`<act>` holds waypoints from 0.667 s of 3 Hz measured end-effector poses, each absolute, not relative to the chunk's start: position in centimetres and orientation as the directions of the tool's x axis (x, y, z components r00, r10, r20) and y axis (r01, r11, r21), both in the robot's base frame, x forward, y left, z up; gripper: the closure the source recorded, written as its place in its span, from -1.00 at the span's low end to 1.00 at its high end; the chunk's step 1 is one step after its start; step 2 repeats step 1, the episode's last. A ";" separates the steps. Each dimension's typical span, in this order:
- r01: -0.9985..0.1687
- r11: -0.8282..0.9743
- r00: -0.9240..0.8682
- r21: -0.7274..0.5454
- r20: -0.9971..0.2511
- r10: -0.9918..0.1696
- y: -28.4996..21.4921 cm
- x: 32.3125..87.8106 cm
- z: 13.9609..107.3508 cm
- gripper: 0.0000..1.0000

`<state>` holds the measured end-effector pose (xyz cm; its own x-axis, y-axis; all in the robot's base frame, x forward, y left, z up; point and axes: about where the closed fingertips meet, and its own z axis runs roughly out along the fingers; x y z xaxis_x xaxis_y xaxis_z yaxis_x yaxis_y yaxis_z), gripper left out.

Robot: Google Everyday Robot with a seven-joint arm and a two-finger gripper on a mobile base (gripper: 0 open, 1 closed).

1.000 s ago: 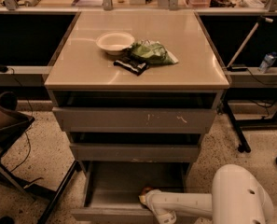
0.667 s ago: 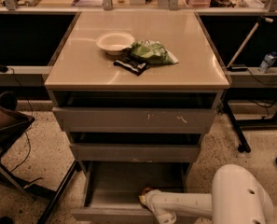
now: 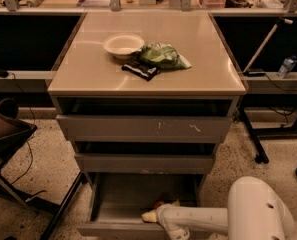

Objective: Place apple into bottom drawer

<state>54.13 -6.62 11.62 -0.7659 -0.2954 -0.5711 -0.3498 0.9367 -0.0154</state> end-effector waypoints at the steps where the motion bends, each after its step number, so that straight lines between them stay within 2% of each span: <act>1: -0.350 0.937 -0.766 -0.015 -0.571 -0.295 -6.6 54.1 11.6 -1.00; 2: -0.350 0.937 -0.766 -0.015 -0.571 -0.295 -6.6 54.1 11.6 -1.00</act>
Offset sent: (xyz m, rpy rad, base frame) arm 0.0000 0.0000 0.0000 0.0000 0.0000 0.0000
